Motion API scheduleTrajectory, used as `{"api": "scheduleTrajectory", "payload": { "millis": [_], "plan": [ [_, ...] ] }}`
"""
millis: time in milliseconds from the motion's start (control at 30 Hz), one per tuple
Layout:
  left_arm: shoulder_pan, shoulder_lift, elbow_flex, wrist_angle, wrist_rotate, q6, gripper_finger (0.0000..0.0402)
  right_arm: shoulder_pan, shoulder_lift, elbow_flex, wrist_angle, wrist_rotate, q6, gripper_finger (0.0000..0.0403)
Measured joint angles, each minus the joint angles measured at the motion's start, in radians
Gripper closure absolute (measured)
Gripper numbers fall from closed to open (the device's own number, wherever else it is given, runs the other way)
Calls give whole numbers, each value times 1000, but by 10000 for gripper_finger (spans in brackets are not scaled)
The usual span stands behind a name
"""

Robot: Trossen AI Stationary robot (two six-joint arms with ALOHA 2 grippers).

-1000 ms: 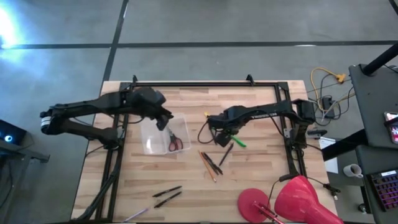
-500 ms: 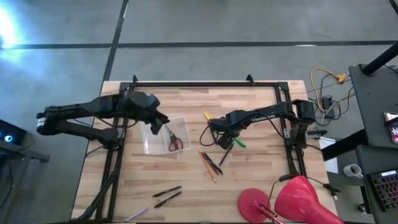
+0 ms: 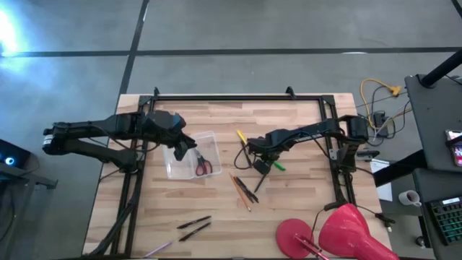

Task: Pick & place school supplies into a supply box
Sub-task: Put the green pen into the transparent supply box

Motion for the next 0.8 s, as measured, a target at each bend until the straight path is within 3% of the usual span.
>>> {"api": "scheduleTrajectory", "payload": {
  "millis": [300,500,800],
  "plan": [
    [-56,-11,0,-123,-11,-36,313,-22,-19,109,12,-56,27,388],
    [-131,-28,0,-221,-92,-98,313,-23,-60,240,25,-110,102,389],
    [-276,-55,0,-277,-228,-194,313,-43,8,363,378,-328,220,389]
  ]
}}
